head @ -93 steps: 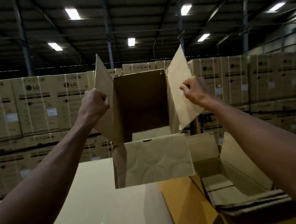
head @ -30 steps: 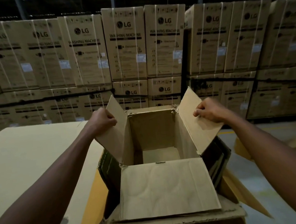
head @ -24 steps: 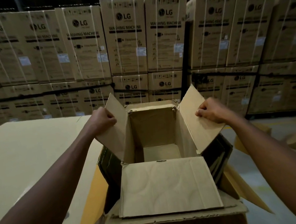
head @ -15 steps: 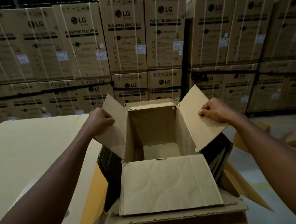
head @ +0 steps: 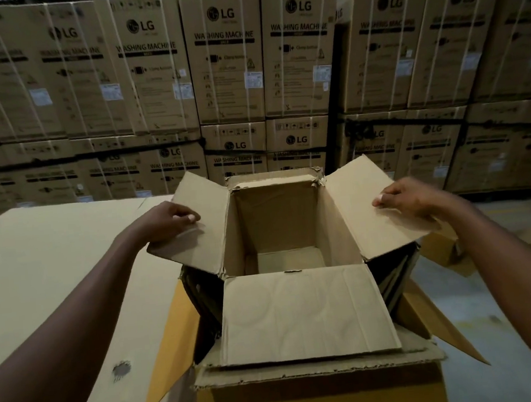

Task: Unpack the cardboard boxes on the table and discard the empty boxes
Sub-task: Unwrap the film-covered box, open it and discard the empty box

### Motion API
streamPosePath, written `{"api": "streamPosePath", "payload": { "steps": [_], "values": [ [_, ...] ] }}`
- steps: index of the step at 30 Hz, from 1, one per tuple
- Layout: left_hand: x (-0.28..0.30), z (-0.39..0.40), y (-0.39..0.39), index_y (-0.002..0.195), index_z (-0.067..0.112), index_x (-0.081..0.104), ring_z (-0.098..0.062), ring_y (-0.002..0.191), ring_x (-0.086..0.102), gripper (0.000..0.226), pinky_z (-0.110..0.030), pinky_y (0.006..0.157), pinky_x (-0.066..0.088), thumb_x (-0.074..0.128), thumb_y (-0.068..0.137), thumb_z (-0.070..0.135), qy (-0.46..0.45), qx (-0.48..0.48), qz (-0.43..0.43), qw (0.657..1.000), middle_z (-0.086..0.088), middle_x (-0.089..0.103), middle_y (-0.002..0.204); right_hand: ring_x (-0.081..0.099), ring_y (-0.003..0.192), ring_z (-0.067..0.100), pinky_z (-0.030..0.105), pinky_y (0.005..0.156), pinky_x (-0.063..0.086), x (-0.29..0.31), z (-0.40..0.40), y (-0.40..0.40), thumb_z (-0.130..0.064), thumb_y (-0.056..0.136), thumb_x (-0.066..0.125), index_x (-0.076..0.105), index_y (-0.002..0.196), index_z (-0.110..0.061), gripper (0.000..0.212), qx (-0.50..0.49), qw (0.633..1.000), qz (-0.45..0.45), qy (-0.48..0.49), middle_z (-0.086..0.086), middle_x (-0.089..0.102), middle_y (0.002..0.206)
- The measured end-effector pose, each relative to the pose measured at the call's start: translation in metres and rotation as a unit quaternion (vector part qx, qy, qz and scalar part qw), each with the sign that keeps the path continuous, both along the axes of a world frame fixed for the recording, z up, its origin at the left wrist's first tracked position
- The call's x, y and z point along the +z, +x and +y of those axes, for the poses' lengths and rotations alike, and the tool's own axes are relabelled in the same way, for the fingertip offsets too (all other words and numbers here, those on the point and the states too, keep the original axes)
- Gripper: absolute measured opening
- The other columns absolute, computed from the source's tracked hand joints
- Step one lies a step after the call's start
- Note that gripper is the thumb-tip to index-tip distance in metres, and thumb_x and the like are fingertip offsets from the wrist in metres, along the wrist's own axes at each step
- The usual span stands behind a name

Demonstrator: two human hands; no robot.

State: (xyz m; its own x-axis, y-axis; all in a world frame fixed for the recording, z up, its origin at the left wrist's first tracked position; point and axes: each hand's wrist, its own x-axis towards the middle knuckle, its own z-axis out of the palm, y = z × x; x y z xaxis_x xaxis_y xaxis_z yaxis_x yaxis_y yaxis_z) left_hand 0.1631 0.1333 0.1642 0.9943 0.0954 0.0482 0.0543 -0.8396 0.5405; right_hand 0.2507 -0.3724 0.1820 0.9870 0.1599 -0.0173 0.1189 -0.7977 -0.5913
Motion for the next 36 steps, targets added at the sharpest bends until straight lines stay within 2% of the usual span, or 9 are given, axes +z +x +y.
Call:
{"api": "streamPosePath", "payload": {
  "steps": [6,9,12,19,24,27,29,32,36],
  "values": [
    [-0.033,0.006,-0.003,0.12,0.035,0.069,-0.026,0.132,0.049,0.026,-0.047,0.107,0.04,0.055,0.102,0.024,0.018,-0.005,0.025,1.0,-0.002,0.056,0.144,0.061,0.093,0.025,0.034,0.071,0.043,-0.027,-0.005,-0.008,-0.028,0.105,0.057,0.078,0.104,-0.016,0.024,-0.02,0.999,0.007,0.047,0.008,0.069,0.107],
    [-0.045,0.002,-0.007,0.121,0.044,0.066,-0.029,0.131,0.049,0.025,-0.051,0.105,0.041,0.054,0.1,0.036,0.106,0.04,-0.009,0.994,0.004,0.056,0.144,0.059,0.104,0.029,0.043,0.09,0.042,-0.039,-0.002,-0.01,-0.03,0.105,0.056,0.078,0.101,-0.018,0.025,-0.035,0.997,-0.012,0.069,0.005,0.068,0.116],
    [-0.047,-0.005,-0.008,0.124,0.047,0.062,-0.032,0.135,0.041,0.027,-0.058,0.107,0.03,0.051,0.1,0.043,0.163,0.068,-0.007,0.984,0.005,0.054,0.146,0.05,0.125,0.035,0.048,0.107,0.027,-0.047,0.002,-0.011,-0.037,0.103,0.056,0.077,0.112,-0.024,0.026,-0.078,0.994,-0.066,-0.027,-0.003,0.059,0.117],
    [-0.046,-0.022,-0.012,0.129,0.037,0.062,-0.033,0.133,0.043,0.031,-0.06,0.108,0.026,0.051,0.101,0.042,0.145,0.089,0.006,0.985,-0.002,0.058,0.142,0.051,0.128,0.034,0.051,0.11,0.029,-0.059,0.013,-0.008,-0.035,0.104,0.053,0.075,0.113,-0.022,0.027,-0.082,0.989,-0.094,-0.075,0.01,0.068,0.126],
    [-0.045,-0.035,-0.022,0.127,0.033,0.065,-0.027,0.136,0.047,0.03,-0.068,0.114,0.004,0.057,0.099,0.038,0.106,0.109,-0.058,0.987,-0.001,0.059,0.141,0.055,0.125,0.03,0.05,0.107,0.038,-0.063,0.019,-0.018,-0.041,0.098,0.059,0.074,0.114,-0.032,0.023,-0.091,0.989,-0.111,-0.033,0.005,0.068,0.13],
    [-0.045,-0.042,-0.035,0.127,0.035,0.064,-0.026,0.134,0.05,0.03,-0.068,0.115,0.01,0.059,0.098,0.041,0.086,0.092,-0.098,0.987,0.002,0.06,0.14,0.056,0.125,0.029,0.049,0.106,0.042,-0.06,0.029,-0.038,-0.043,0.097,0.062,0.072,0.116,-0.035,0.023,-0.096,0.987,-0.132,0.006,0.001,0.067,0.132],
    [-0.045,-0.05,-0.048,0.126,0.035,0.064,-0.025,0.13,0.053,0.03,-0.063,0.115,0.024,0.06,0.097,0.042,0.059,0.078,-0.139,0.985,0.003,0.063,0.136,0.057,0.126,0.026,0.048,0.107,0.041,-0.057,0.037,-0.053,-0.04,0.098,0.062,0.072,0.12,-0.032,0.024,-0.087,0.984,-0.153,0.033,-0.004,0.068,0.131],
    [-0.043,-0.064,-0.075,0.127,0.028,0.067,-0.021,0.127,0.056,0.031,-0.048,0.108,0.043,0.063,0.097,0.035,-0.018,0.046,-0.202,0.978,0.002,0.066,0.133,0.061,0.123,0.019,0.034,0.099,0.045,-0.053,0.052,-0.081,-0.029,0.099,0.064,0.074,0.121,-0.022,0.025,-0.059,0.974,-0.18,0.127,-0.002,0.071,0.127],
    [-0.049,-0.08,-0.12,0.125,0.023,0.069,-0.014,0.123,0.056,0.028,-0.032,0.103,0.043,0.064,0.098,0.026,-0.086,0.038,-0.26,0.961,0.004,0.067,0.131,0.061,0.114,0.009,0.029,0.096,0.047,-0.053,0.084,-0.124,-0.021,0.101,0.062,0.074,0.119,-0.02,0.022,-0.029,0.956,-0.199,0.216,-0.005,0.071,0.121]
  ]
}}
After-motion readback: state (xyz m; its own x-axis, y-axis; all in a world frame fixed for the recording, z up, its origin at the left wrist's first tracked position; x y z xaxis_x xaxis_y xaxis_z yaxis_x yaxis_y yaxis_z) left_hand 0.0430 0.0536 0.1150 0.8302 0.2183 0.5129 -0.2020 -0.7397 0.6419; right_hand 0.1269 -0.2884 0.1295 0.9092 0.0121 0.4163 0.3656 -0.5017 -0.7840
